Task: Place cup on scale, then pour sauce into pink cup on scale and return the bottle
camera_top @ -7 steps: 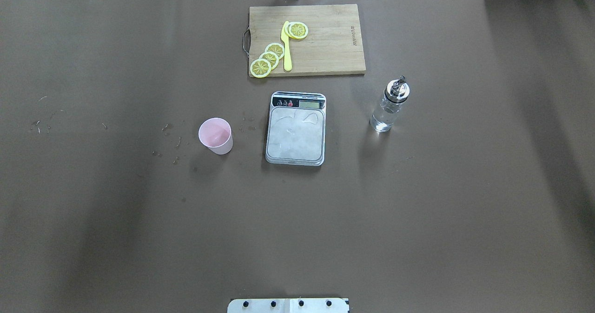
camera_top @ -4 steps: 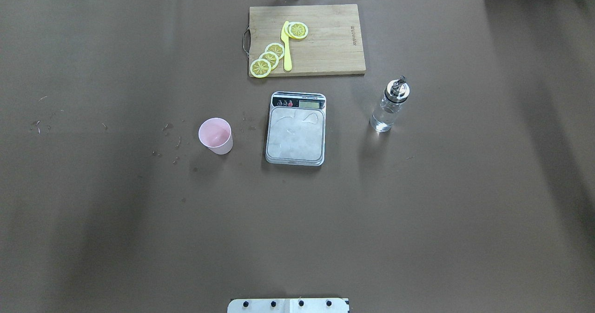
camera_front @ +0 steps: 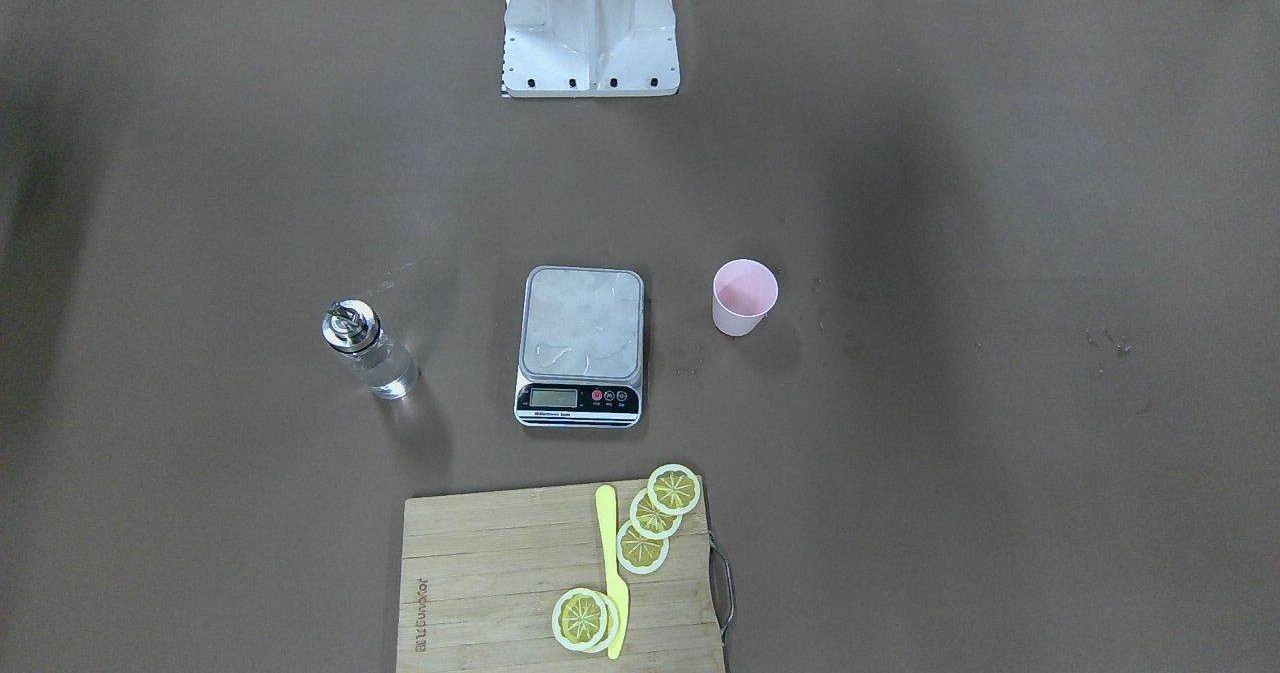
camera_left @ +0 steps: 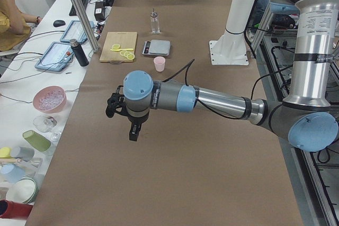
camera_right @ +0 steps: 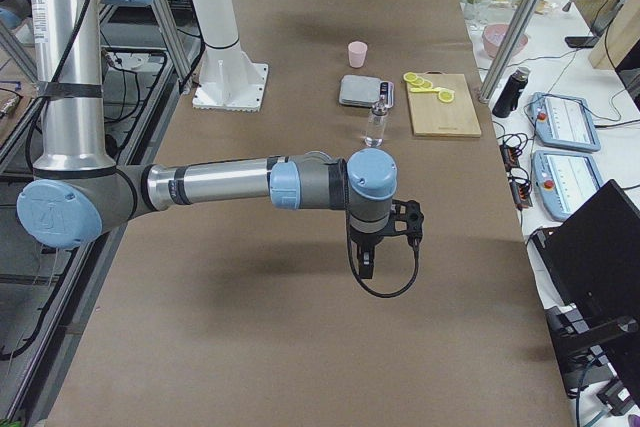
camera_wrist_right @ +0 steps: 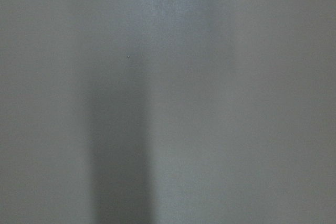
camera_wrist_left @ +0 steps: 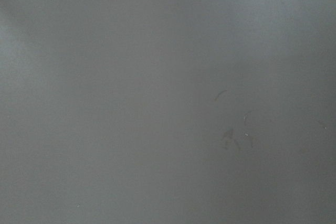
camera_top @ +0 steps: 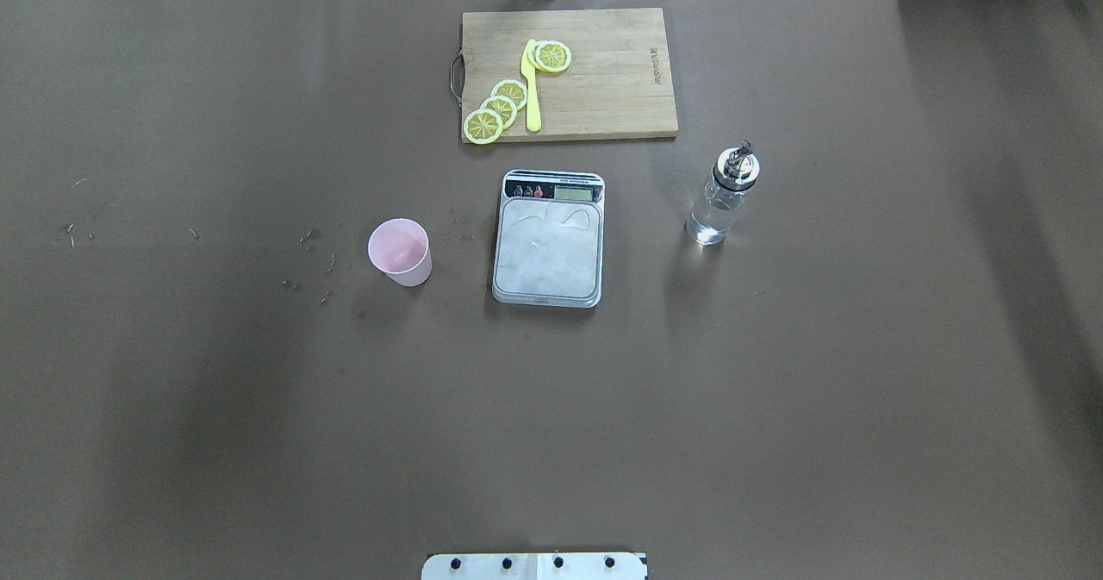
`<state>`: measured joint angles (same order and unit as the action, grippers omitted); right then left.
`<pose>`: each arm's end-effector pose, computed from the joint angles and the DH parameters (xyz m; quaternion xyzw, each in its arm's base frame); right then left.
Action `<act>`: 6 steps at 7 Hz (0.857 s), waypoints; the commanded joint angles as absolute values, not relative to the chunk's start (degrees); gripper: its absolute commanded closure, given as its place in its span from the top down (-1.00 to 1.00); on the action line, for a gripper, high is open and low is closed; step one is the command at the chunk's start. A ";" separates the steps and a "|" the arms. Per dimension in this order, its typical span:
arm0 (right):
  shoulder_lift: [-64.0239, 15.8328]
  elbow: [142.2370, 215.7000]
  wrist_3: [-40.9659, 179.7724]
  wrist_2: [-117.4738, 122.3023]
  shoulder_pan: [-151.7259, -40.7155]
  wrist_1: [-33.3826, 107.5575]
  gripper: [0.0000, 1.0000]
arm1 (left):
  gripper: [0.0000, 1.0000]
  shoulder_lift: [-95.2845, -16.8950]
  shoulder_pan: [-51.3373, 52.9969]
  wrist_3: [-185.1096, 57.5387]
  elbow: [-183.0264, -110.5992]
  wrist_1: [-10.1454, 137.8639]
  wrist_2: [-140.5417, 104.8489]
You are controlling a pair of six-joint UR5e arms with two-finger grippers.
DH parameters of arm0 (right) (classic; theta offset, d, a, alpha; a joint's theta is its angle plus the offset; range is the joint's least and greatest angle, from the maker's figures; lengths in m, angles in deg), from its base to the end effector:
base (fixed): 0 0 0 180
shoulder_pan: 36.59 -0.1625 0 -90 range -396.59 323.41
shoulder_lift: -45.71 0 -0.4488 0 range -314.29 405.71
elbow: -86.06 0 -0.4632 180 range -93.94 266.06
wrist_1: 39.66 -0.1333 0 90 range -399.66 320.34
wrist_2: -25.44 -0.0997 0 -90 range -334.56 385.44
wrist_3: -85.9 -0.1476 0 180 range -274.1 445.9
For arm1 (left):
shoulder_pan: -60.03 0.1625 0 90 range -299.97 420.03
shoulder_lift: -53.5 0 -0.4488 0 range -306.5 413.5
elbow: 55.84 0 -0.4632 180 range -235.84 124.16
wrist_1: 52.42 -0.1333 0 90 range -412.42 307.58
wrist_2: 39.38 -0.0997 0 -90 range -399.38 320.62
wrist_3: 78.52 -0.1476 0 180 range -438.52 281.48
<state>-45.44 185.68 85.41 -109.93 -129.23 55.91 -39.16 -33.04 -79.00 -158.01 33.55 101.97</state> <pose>0.0537 -0.5521 0.6415 0.0306 -0.3850 0.0154 0.9223 -0.0493 -0.5820 0.5641 0.0981 0.4285 0.0205 0.8980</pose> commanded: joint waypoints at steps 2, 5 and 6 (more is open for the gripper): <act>-47.71 185.82 83.98 -110.35 -129.23 49.92 1.00 | 0.95 -47.97 -21.49 -61.95 -159.03 33.71 101.77; -46.14 186.69 84.06 -114.81 -128.09 49.90 1.00 | 0.95 -56.34 -9.11 -43.08 -160.51 33.80 97.42; -45.87 190.79 83.97 -114.31 -123.82 49.99 1.00 | 0.95 -57.84 -3.92 -36.83 -162.26 33.80 93.72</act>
<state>-46.42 187.27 84.00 -113.76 -127.51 49.96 -55.47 -10.25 -44.84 -160.43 33.77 97.87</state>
